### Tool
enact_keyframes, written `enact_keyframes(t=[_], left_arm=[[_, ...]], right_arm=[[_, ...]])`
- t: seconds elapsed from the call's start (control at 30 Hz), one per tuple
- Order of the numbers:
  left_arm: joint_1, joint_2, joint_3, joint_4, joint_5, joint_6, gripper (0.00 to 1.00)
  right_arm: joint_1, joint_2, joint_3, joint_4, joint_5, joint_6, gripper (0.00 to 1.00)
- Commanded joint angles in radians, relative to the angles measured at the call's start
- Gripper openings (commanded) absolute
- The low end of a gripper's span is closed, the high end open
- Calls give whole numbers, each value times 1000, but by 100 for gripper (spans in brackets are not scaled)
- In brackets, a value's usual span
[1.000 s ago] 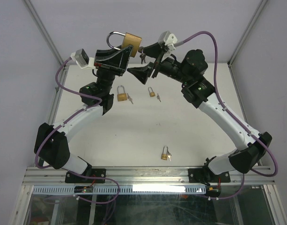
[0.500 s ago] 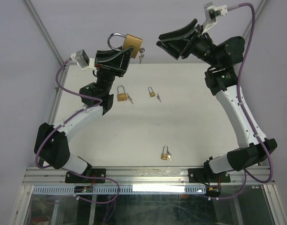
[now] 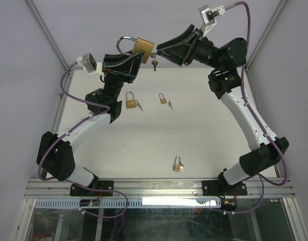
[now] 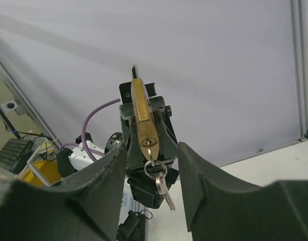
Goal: Unlock with the key
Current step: Unlock the lock.
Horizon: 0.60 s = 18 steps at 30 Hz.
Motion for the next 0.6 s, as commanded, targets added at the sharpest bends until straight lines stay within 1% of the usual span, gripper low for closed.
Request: enact_keyframes(t=[0.0,0.1,0.17,0.2,0.23,0.27,0.3,0.33,0.37,0.47,0.5,0.57], left_arm=[[-12,-29,31,127,-14,-4,0],[-14,-29,29,127,-16,-5,0],[-15,-29,29,129,-15,-6,0],[-15,-30,29,129,-13,-6,0],[-15,-29,29,128,-8,-8,0],[-16,-30,29,127,-3,-11,0],[-16,-30,27,124,6,-15,0],[-15,-31,25,120,15,-19,0],[-16,-31,23,117,21,-22,0],[-16,-35,14,108,35,-26,0],[-16,-36,14,105,37,-27,0],[-17,-36,15,107,39,-27,0]], right_arm=[[30,-8,13,52,-40,-16,45],[36,-15,-11,46,-35,-20,39],[37,-18,-21,40,-30,-22,37],[37,-21,-25,41,-28,-23,38],[38,-21,-25,48,-27,-21,44],[37,-24,-25,59,-20,-15,53],[37,-25,-21,72,-12,-10,60],[37,-24,-11,78,-5,-9,64],[37,-18,8,77,1,-10,67],[44,2,73,61,0,-20,67],[49,10,92,46,-4,-29,65],[68,25,131,-6,-9,-60,59]])
